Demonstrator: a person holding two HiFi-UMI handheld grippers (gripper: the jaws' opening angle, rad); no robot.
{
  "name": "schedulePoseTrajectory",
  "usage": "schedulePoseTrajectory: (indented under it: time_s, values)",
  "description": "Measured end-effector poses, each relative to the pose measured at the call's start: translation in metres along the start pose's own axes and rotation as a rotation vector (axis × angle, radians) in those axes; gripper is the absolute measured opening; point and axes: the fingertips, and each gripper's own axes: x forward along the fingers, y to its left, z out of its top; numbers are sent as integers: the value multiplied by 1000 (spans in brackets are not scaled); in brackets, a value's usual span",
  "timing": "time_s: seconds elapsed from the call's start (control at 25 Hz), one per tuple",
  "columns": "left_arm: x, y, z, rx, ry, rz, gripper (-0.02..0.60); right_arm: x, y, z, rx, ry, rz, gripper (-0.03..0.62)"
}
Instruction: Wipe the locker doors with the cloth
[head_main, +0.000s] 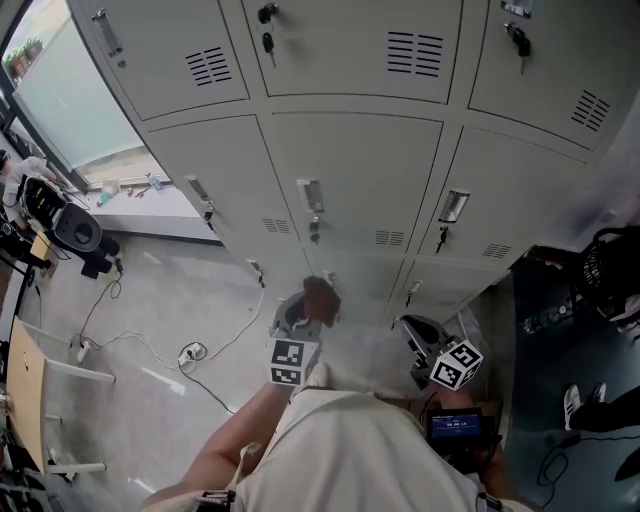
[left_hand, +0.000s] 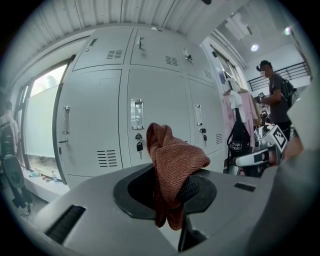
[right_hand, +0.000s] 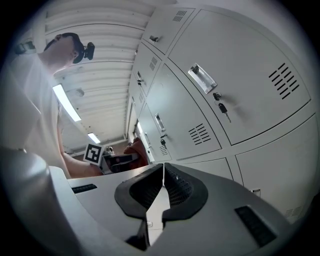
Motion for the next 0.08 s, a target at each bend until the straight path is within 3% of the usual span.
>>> schedulePoseTrajectory:
  time_s: [0.08]
  values:
    - [5,-1,0,7,4,-3,77,1,-3,2,1,-4,2,20]
